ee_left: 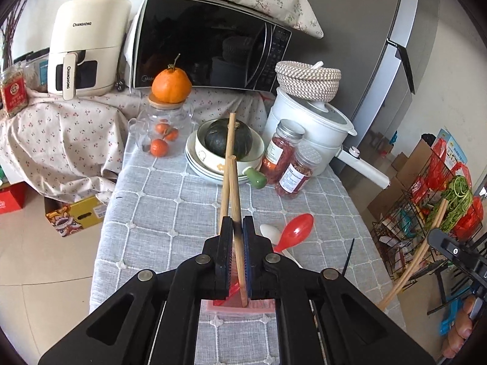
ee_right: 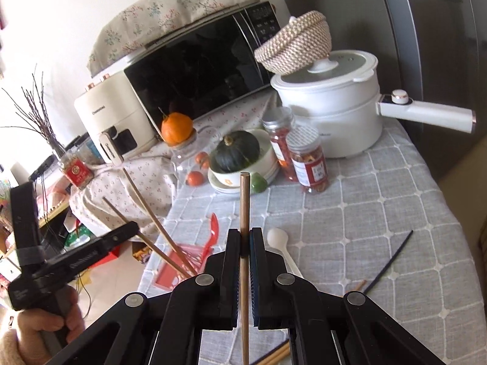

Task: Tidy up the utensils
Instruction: 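Drop the chopstick into the basket with the left tool while the right tool drops its chopstick in, then grasp a black chopstick with the left tool while the right tool reaches toward the remaining chopsticks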

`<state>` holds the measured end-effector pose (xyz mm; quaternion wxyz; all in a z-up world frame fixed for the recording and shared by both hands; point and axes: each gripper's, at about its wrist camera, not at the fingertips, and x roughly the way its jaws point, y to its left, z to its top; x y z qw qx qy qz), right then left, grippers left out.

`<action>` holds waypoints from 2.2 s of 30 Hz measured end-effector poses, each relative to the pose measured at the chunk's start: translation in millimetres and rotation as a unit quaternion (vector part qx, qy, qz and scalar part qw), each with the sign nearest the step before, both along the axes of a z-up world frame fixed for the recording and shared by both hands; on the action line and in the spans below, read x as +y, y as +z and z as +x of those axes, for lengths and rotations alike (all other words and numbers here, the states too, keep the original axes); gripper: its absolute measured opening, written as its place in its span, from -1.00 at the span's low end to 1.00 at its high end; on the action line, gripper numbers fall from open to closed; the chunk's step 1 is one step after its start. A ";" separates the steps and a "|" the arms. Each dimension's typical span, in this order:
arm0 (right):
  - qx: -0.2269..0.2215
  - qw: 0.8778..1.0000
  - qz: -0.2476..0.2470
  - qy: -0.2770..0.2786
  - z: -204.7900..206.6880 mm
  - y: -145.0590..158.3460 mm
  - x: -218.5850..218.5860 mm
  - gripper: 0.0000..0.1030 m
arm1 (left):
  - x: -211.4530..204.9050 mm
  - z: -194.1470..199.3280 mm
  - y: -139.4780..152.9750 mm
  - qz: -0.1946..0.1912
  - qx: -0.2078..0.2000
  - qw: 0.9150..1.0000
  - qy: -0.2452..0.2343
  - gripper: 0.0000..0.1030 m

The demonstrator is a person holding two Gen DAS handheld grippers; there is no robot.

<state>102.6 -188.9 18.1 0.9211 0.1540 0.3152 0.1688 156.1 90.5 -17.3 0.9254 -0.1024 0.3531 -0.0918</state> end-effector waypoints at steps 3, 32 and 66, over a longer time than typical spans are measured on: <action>-0.019 1.000 0.010 -0.004 1.7 6.6 4.2 -0.93 | 2.7 7.3 -5.7 0.001 0.002 1.000 0.006 -0.80; -0.134 0.990 0.025 -0.046 58.4 10.5 84.0 -0.92 | 31.6 -32.2 -10.1 0.122 0.066 0.989 0.051 0.59; -0.021 0.999 -0.017 -0.047 22.1 -9.9 10.9 0.37 | -23.0 -50.5 -25.0 0.102 0.071 0.992 -0.034 0.67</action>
